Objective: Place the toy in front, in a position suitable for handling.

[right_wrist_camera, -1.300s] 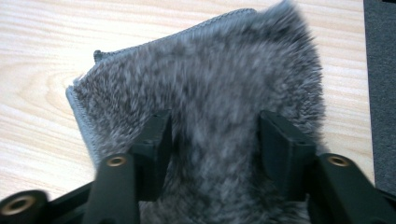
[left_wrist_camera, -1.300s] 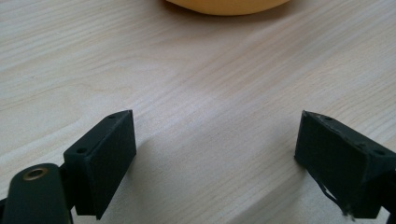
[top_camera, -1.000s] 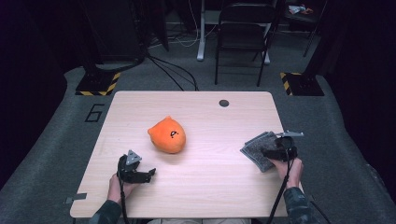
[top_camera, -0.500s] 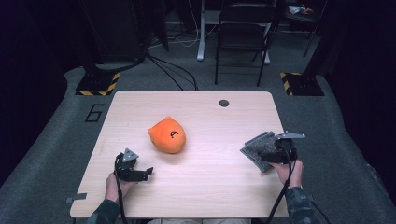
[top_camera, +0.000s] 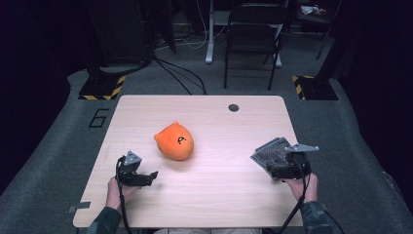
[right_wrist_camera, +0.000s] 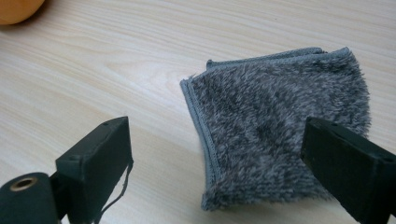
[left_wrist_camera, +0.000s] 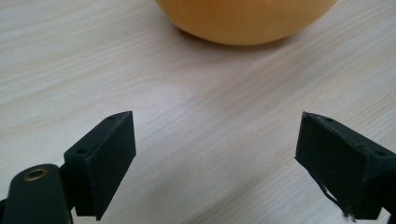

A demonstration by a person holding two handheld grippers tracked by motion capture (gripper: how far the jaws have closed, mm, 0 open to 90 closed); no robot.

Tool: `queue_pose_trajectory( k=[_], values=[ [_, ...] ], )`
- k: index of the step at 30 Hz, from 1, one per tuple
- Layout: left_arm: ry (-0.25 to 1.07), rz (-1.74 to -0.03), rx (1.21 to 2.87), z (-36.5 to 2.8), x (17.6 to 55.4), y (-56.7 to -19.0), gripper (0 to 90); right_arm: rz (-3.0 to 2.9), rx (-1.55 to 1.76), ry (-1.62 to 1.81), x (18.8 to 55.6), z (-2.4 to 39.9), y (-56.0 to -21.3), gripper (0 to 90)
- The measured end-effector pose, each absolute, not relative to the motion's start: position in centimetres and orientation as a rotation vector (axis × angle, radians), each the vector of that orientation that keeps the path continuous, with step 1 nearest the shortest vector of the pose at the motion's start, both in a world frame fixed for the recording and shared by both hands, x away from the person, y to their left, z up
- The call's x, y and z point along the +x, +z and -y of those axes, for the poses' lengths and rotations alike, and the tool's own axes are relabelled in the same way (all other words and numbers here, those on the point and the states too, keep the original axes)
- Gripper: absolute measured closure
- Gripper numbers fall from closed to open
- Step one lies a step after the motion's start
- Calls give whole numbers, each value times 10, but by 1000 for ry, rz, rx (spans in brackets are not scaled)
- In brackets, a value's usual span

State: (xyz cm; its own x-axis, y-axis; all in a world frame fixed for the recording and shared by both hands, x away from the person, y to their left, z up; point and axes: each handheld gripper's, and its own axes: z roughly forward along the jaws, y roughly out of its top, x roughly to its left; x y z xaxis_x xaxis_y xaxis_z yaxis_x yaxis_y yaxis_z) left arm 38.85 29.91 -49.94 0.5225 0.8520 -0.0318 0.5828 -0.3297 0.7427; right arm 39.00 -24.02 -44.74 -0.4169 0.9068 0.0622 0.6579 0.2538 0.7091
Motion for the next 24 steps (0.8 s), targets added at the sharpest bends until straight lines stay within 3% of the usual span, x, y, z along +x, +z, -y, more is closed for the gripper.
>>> queue_pose_trajectory(
  k=[8,24],
  values=[
    [471,-1120,2002,-293,392,-475,118,-2190,1409,945,374,243,-450,75],
    [471,-1017,2000,-273,407,-447,117,-2200,1375,921,379,238,-450,81]
  ],
)
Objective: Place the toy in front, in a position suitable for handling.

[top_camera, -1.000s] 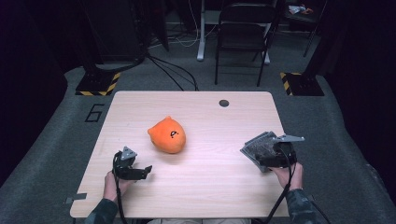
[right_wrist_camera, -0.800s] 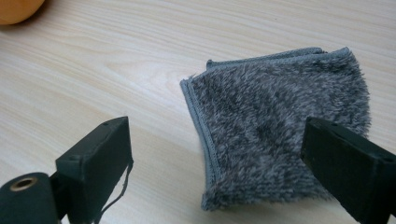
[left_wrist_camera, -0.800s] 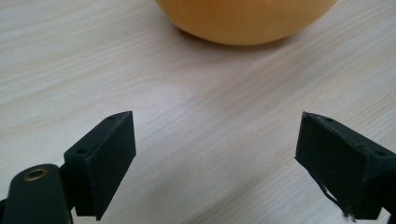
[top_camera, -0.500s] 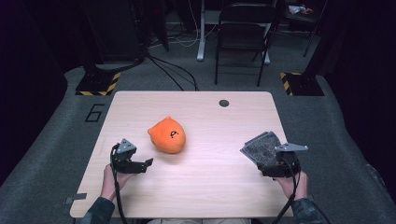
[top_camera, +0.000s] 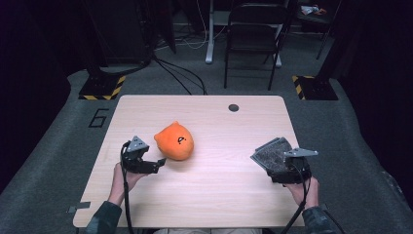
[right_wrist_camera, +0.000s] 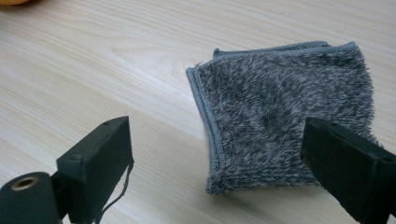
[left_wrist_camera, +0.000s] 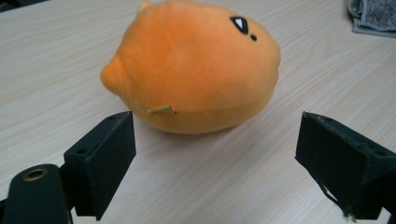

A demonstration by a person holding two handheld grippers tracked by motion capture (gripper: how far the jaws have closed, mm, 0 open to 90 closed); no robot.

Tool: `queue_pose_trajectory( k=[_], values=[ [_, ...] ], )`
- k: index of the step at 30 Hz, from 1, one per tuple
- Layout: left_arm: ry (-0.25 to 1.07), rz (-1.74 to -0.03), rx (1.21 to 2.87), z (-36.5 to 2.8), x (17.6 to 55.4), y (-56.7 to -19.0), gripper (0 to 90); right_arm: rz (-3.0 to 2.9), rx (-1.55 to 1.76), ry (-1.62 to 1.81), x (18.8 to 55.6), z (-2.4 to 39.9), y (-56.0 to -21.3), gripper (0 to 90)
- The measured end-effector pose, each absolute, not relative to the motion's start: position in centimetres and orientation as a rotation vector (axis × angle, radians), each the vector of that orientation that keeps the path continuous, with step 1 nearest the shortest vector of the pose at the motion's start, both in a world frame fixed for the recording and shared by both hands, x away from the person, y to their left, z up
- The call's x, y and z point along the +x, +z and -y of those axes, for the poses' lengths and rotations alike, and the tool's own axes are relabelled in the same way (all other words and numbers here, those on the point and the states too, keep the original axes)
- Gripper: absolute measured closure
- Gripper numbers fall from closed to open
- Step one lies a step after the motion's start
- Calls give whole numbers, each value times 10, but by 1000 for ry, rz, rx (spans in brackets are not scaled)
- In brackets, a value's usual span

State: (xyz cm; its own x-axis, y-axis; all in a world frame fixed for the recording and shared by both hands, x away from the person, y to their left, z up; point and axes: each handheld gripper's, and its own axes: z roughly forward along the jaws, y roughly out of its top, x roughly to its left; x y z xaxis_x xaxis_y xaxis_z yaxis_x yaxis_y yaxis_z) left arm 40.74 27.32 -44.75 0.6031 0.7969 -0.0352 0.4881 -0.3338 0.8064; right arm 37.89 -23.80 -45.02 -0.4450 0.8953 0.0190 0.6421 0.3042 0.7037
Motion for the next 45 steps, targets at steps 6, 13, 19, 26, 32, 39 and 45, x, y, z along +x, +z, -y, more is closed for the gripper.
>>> queue_pose_trajectory(
  k=[6,13,19,26,32,39,45],
  values=[
    [459,-992,2001,-268,416,-439,117,-2210,1369,917,380,238,-451,82],
    [443,-961,1998,-260,426,-434,117,-2216,1374,912,381,237,-451,85],
    [435,-936,1998,-251,437,-429,120,-2220,1378,920,381,234,-453,87],
    [434,-937,2028,-243,454,-433,138,-2235,1373,921,382,234,-454,88],
    [409,-952,2077,-235,467,-445,147,-2240,1379,903,382,236,-454,89],
    [451,-962,2134,-226,471,-454,223,-2243,1390,908,382,235,-455,91],
    [507,-942,2159,-217,466,-467,457,-2247,1379,908,382,235,-455,95]
  ],
)
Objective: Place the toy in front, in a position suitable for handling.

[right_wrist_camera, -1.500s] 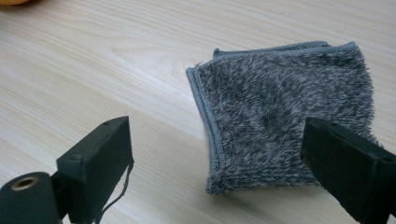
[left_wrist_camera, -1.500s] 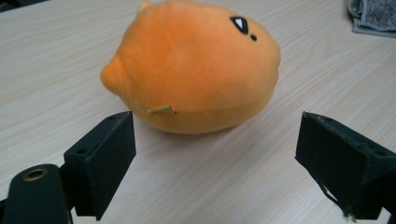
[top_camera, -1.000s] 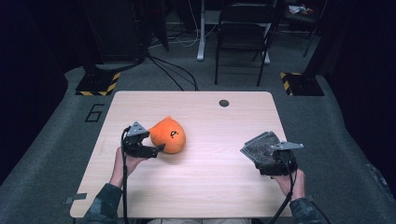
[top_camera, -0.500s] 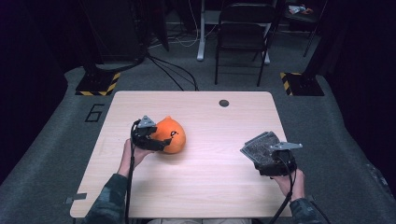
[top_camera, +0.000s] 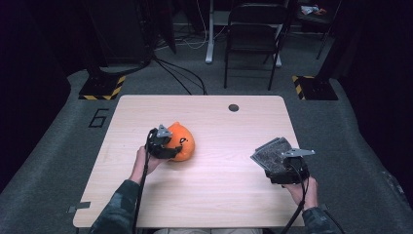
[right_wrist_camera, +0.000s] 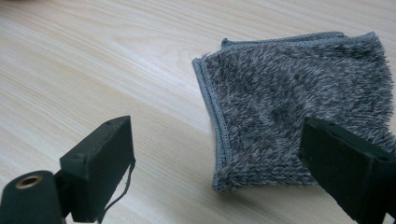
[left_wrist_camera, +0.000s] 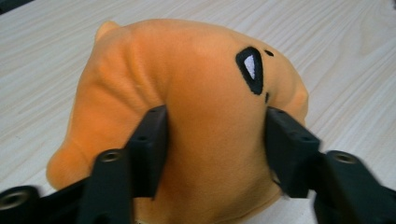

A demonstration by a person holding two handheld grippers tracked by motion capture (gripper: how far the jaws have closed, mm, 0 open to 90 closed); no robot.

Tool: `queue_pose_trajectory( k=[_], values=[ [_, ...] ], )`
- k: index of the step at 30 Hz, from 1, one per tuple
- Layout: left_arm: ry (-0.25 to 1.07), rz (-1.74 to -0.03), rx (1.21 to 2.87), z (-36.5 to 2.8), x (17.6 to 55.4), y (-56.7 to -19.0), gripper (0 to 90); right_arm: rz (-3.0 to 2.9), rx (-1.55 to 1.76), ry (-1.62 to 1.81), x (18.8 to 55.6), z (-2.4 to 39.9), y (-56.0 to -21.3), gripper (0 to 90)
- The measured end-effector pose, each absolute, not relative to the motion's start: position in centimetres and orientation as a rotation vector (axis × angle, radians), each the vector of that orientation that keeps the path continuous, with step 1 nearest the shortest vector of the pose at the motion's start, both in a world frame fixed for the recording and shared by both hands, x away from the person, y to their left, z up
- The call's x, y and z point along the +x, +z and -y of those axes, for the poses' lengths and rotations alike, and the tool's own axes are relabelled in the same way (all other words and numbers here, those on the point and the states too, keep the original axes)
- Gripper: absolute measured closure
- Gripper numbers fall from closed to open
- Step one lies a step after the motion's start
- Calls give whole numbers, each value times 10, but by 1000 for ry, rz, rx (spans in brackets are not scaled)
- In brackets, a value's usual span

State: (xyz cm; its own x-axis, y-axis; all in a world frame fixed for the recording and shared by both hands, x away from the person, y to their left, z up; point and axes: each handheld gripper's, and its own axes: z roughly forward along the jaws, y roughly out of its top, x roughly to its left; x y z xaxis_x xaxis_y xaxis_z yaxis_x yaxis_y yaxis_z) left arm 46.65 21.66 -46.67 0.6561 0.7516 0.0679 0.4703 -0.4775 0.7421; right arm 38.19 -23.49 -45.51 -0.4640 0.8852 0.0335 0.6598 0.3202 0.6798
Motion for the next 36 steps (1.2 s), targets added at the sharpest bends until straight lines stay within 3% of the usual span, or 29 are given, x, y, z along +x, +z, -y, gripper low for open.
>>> queue_pose_trajectory(
  k=[4,10,22,36],
  values=[
    [550,-940,2146,-214,462,-470,587,-2252,1366,905,382,236,-455,98],
    [594,-939,2104,-213,459,-468,649,-2245,1388,903,382,235,-455,102],
    [576,-951,2023,-215,453,-451,675,-2239,1391,908,383,236,-455,103],
    [569,-913,2020,-190,435,-435,666,-2242,1390,901,384,236,-455,106]
  ],
)
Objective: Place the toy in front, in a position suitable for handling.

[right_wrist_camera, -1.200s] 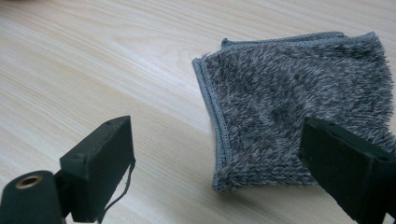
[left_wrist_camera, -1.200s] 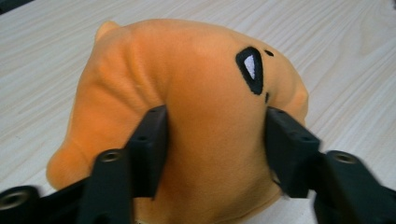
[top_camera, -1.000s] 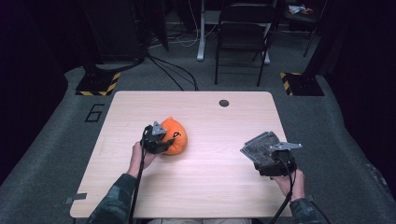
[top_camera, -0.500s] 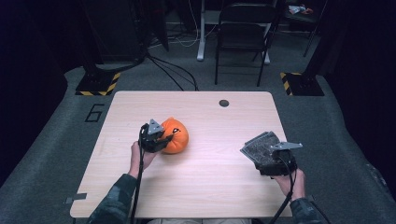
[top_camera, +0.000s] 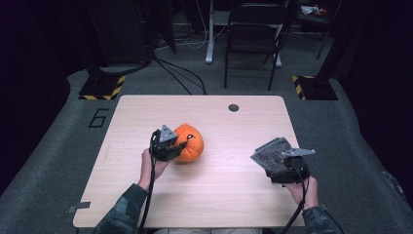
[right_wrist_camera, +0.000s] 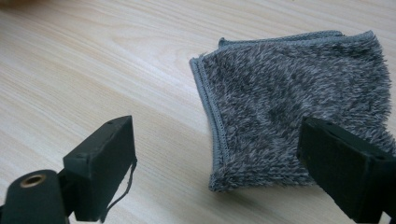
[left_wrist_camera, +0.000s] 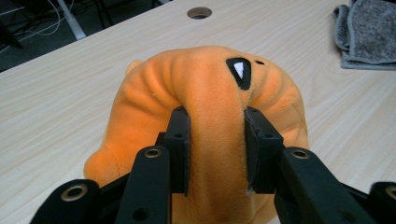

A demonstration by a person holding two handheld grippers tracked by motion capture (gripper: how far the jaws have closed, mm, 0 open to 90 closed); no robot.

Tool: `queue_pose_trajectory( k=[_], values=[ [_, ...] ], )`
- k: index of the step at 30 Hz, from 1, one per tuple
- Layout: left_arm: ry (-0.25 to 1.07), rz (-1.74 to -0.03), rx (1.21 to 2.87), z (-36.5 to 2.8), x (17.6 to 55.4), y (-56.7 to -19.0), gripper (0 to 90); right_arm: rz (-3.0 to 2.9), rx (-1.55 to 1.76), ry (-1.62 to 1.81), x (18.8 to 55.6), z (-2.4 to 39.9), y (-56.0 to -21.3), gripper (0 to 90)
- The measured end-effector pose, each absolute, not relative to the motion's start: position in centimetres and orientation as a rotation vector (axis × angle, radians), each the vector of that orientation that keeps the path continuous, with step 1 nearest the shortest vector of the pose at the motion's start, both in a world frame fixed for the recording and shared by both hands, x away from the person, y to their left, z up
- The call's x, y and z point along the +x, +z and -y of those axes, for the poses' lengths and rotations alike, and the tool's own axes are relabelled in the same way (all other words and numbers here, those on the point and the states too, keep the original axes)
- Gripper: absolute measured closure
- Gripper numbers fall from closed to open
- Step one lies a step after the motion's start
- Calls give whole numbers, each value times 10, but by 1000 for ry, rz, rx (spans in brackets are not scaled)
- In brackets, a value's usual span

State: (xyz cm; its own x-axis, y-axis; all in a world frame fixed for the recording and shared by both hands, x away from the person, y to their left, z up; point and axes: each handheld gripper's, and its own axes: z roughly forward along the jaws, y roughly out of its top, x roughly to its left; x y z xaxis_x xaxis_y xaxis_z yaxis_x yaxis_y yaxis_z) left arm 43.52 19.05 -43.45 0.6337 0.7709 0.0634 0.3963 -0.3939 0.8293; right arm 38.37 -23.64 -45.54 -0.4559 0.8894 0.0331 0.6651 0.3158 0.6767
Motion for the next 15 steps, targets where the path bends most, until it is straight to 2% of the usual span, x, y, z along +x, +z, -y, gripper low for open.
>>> queue_pose_trajectory(
  k=[15],
  values=[
    [502,-853,2076,-149,415,-436,645,-2249,1403,904,384,235,-456,107]
  ],
)
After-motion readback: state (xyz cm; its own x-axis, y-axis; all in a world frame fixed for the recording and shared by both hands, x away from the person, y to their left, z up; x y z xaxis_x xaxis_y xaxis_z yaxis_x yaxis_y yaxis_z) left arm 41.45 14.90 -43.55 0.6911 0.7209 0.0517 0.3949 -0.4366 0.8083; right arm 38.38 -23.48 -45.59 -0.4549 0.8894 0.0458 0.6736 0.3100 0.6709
